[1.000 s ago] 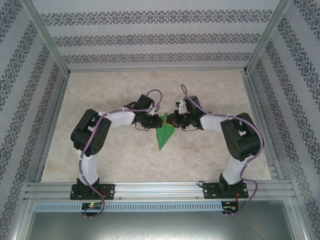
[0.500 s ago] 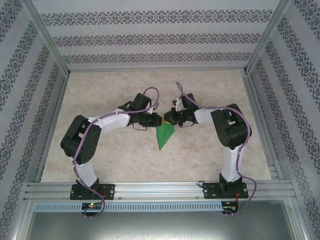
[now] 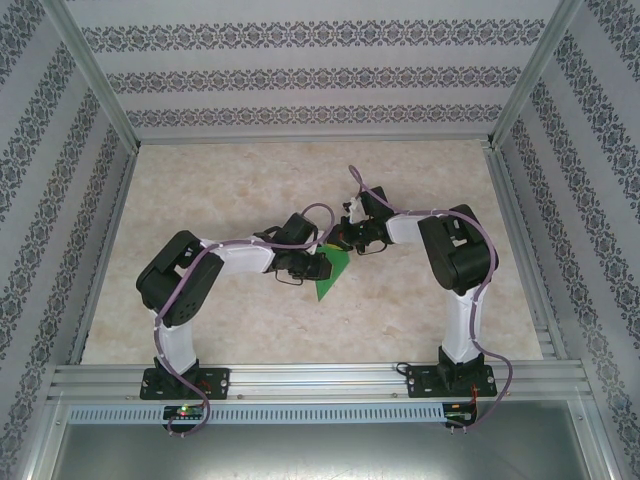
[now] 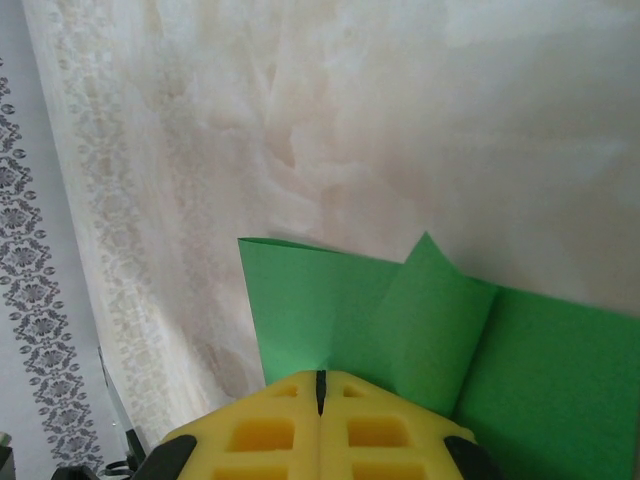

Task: Fold a paper plane with a square sheet of paper (pick it up from the middle)
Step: Fourth fold the wing at the center of the table.

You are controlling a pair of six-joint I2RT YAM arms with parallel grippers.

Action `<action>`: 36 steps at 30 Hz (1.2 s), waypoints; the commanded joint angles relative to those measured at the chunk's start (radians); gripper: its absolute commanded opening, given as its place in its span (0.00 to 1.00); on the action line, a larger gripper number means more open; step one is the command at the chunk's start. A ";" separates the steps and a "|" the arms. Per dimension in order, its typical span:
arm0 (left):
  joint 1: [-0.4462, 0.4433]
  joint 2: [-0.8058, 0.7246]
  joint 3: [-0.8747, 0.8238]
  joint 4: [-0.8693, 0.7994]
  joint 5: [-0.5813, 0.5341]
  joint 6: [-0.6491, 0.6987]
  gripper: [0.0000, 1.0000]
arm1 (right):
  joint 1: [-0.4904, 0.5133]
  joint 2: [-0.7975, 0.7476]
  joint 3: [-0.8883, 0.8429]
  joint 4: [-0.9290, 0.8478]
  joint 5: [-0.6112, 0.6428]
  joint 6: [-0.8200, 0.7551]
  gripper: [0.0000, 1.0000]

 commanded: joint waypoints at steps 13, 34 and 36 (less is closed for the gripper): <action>-0.011 0.014 -0.090 -0.029 -0.021 0.074 0.18 | -0.058 0.048 0.044 -0.012 0.025 -0.049 0.03; -0.049 -0.108 -0.179 -0.096 0.057 0.085 0.19 | -0.080 0.132 0.180 -0.151 0.118 -0.133 0.02; -0.050 -0.117 -0.183 -0.092 0.078 0.080 0.19 | -0.084 0.135 0.177 -0.146 0.113 -0.131 0.02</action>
